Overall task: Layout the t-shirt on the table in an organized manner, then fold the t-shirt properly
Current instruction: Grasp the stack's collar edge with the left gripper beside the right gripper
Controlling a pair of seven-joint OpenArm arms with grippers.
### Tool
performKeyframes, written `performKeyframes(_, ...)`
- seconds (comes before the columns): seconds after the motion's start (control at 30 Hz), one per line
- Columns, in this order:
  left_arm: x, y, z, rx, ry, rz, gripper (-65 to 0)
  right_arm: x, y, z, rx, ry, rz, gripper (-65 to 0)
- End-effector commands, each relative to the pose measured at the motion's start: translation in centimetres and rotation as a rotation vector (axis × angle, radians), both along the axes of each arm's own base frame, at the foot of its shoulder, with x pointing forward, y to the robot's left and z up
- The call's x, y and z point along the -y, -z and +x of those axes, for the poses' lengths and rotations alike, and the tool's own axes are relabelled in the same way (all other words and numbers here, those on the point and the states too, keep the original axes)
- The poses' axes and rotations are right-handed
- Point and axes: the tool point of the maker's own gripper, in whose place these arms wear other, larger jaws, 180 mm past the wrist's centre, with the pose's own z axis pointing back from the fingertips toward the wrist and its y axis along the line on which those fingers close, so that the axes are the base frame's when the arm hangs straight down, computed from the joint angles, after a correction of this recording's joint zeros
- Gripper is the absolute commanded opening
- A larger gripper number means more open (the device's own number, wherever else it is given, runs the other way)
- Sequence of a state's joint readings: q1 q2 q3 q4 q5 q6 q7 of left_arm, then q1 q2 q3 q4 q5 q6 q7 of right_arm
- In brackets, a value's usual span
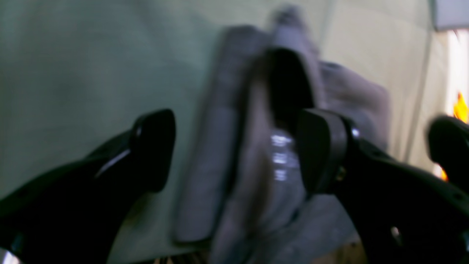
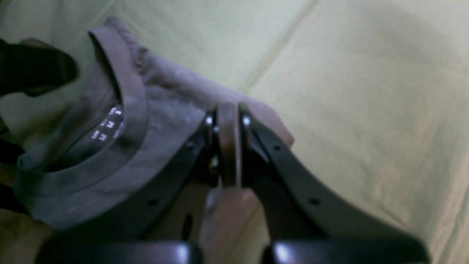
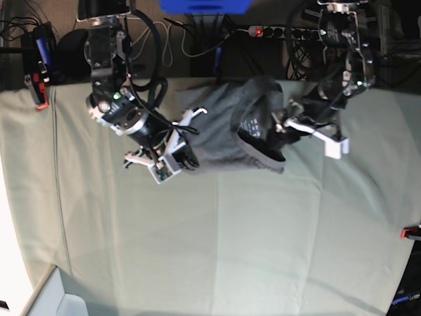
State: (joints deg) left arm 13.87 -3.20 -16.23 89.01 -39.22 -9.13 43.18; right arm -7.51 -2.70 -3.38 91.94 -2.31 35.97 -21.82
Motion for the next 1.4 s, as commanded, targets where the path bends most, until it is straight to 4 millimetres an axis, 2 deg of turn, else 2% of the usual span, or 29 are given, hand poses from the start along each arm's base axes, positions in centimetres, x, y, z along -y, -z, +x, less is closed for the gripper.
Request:
performKeyframes(0.0, 0.4, -0.3, 0.4, 0.015, 0.016, -0.003, -15.2, -0.2, -1.4, 0.8, 0.046, 0.005, 0.03, -64.6)
performKeyframes(0.1, 1.2, 0.3, 0.6, 0.001, 0.038, -0.013, -15.2, -0.2, -1.4, 0.8, 0.046, 0.005, 0.029, -64.6)
performKeyframes(0.3, 0.4, 2.0, 0.0, -0.048, 0.026, -0.007, -15.2, -0.2, -1.4, 0.8, 0.046, 0.005, 0.029, -64.6)
performKeyframes(0.53, 0.2, 3.3, 1.0, -0.084, 0.022, -0.014, -16.5, -0.3, -1.4, 0.7, 0.046, 0.002, 0.029, -64.6)
performKeyframes(0.7, 0.1, 3.0, 1.8, -0.07, 0.021, -0.015, -31.0, -0.2, -1.4, 0.8, 0.048, 0.003, 0.029, -64.6)
performKeyframes(0.77, 0.3, 3.0, 1.8, -0.07, 0.023, -0.017, -34.9, -0.2, -1.4, 0.8, 0.048, 0.003, 0.029, -64.6)
performKeyframes(0.87, 1.7, 2.9, 2.0, -0.067, 0.07, -0.018, -34.6, -0.3, -1.5, 0.8, 0.048, 0.002, 0.029, -64.6)
performKeyframes(0.97, 2.7, 3.8, 1.3, -0.098, 0.098, -0.025, -33.9, -0.3, -1.5, 0.8, 0.048, 0.002, 0.029, -64.6)
performKeyframes(1.2, 2.5, 4.9, 1.2, -0.131, 0.089, -0.029, -33.8, -0.2, -1.4, 0.8, 0.046, 0.003, 0.029, -64.6)
performKeyframes(1.37, 1.4, 4.7, 1.7, -0.124, 0.088, -0.006, -34.2, -0.2, -1.4, 0.8, 0.046, 0.005, 0.029, -64.6)
